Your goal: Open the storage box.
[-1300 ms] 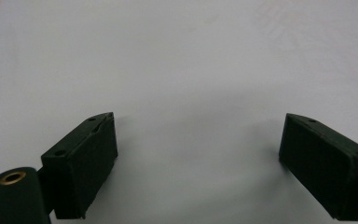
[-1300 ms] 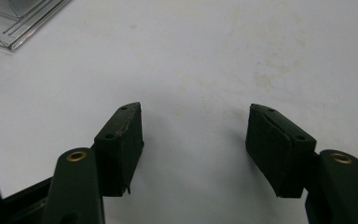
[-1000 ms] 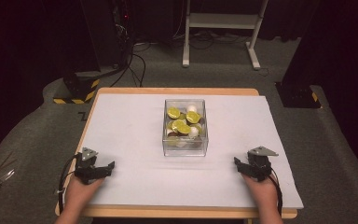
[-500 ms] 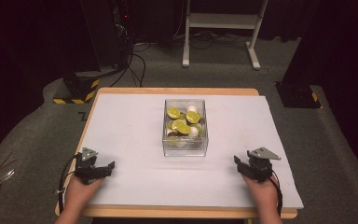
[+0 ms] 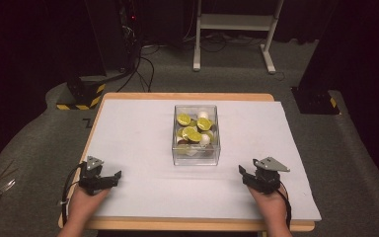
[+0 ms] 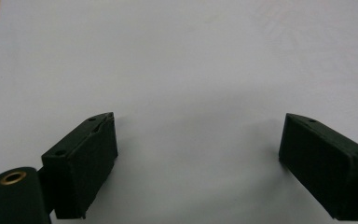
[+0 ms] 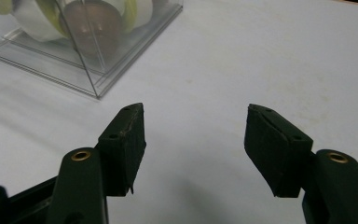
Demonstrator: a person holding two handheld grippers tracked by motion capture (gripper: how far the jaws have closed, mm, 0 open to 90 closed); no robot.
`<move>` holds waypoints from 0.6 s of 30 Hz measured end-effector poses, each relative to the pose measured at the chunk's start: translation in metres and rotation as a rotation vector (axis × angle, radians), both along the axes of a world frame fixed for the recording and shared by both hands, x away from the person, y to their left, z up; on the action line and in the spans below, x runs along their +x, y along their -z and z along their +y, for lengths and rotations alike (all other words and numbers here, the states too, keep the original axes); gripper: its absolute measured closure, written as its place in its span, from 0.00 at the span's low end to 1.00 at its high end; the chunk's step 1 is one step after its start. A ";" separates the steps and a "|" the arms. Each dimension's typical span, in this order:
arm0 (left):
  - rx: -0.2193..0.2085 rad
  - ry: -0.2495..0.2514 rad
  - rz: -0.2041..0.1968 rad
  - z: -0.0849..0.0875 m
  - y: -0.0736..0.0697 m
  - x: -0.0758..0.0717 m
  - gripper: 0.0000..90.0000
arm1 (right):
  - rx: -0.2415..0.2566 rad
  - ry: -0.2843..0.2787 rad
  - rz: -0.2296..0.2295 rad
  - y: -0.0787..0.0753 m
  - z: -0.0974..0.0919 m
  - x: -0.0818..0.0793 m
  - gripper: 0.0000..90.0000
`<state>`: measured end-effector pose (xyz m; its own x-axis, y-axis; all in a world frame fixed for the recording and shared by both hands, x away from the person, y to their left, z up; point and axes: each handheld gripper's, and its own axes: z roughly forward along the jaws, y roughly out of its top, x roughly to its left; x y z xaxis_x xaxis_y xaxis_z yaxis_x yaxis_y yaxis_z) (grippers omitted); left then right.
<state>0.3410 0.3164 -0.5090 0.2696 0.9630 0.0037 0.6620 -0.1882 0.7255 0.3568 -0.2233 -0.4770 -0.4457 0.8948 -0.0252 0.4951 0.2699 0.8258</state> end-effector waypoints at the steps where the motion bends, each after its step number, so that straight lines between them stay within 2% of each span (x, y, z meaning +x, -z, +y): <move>1: 0.000 0.000 0.000 0.000 0.000 0.000 0.13 | 0.000 0.000 0.000 0.000 0.000 0.000 0.43; 5: 0.000 0.000 0.000 0.000 0.000 0.000 0.13 | 0.012 -0.019 0.000 -0.002 0.007 -0.001 0.43; 10: 0.003 0.003 0.003 0.000 0.000 0.000 0.13 | -0.013 -0.054 -0.002 -0.001 0.020 -0.003 0.44; 15: 0.004 0.003 0.003 0.000 0.000 0.000 0.13 | -0.016 -0.075 0.014 -0.001 0.028 -0.004 0.43; 18: 0.004 0.003 0.003 0.000 0.000 0.000 0.13 | -0.031 -0.101 0.002 -0.001 0.036 -0.006 0.44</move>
<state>0.3409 0.3166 -0.5088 0.2726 0.9621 0.0071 0.6633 -0.1933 0.7230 0.3512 -0.1871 -0.4759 -0.5341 0.8439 -0.0510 0.4657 0.3440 0.8153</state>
